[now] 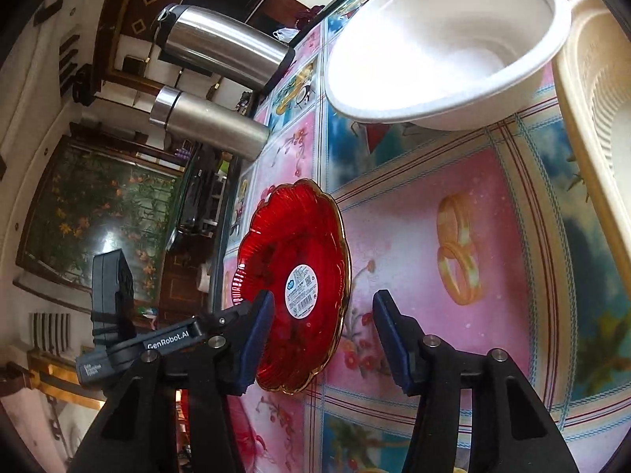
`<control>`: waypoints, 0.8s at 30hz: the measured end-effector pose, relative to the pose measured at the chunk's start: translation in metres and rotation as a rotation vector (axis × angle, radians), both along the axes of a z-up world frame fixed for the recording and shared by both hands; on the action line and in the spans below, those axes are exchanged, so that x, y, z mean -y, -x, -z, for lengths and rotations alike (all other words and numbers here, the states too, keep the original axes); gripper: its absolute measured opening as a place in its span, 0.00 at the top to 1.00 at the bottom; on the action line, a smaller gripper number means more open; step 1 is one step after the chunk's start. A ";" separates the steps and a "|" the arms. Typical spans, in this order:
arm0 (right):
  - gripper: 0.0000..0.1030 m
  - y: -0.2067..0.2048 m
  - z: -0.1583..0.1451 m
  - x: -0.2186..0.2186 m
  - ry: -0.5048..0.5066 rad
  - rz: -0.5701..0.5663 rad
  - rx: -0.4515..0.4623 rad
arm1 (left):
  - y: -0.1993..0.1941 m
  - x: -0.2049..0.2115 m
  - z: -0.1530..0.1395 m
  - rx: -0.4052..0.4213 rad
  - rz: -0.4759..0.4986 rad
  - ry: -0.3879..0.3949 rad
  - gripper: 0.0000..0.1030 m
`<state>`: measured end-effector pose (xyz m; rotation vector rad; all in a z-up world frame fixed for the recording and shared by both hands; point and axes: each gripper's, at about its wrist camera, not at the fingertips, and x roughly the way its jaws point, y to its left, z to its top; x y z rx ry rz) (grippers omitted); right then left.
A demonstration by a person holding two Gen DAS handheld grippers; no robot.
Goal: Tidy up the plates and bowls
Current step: 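Close both tools on the rim of the small red scalloped plate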
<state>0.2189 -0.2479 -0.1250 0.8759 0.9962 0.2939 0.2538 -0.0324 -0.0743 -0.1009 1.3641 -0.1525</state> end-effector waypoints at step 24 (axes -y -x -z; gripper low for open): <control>0.94 0.004 0.011 -0.005 0.080 0.017 -0.025 | 0.032 -0.006 0.000 0.096 -0.104 0.118 0.93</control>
